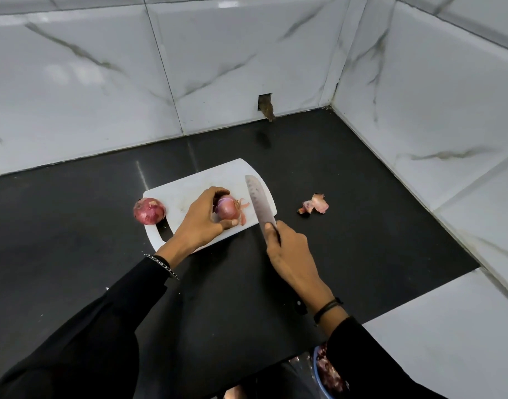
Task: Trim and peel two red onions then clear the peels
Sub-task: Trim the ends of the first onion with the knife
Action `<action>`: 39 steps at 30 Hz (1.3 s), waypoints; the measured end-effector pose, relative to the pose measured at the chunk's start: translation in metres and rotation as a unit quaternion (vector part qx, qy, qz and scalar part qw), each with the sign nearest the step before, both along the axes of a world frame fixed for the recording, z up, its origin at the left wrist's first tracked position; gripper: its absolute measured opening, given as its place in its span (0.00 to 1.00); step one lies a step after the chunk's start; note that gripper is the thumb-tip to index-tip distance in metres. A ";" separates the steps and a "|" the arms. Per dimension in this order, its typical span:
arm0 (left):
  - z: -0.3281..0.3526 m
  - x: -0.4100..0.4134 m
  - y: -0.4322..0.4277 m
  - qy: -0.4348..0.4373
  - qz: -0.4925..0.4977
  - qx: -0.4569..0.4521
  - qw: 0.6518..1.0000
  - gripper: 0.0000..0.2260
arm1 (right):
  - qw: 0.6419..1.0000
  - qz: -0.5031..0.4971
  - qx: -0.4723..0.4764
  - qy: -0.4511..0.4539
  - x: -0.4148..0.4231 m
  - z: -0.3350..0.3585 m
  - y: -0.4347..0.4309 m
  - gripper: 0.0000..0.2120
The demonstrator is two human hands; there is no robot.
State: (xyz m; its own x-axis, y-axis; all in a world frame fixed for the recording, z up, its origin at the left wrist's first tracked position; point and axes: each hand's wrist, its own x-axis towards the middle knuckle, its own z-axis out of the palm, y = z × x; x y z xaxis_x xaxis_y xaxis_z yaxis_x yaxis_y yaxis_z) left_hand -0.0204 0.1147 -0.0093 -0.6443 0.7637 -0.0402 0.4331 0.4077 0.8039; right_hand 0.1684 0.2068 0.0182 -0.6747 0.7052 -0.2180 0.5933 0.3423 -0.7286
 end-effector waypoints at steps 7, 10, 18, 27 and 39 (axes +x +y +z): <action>0.004 0.000 0.005 0.012 -0.017 -0.003 1.000 0.29 | 0.999 0.023 -0.027 -0.013 -0.013 0.004 -0.006 0.15; 0.007 0.002 0.008 0.021 -0.017 -0.005 1.000 0.30 | 0.999 0.025 -0.029 -0.030 -0.015 0.006 -0.005 0.16; 0.014 -0.001 0.016 0.041 -0.016 -0.045 0.998 0.28 | 0.994 0.059 -0.063 -0.070 -0.023 0.017 0.003 0.16; 0.017 0.000 0.027 0.069 -0.016 -0.104 0.992 0.31 | 0.988 0.092 -0.035 -0.121 -0.036 0.027 0.001 0.10; 0.017 -0.005 0.037 0.131 -0.055 -0.121 0.982 0.21 | 0.974 0.147 0.046 -0.169 -0.042 0.031 0.012 0.10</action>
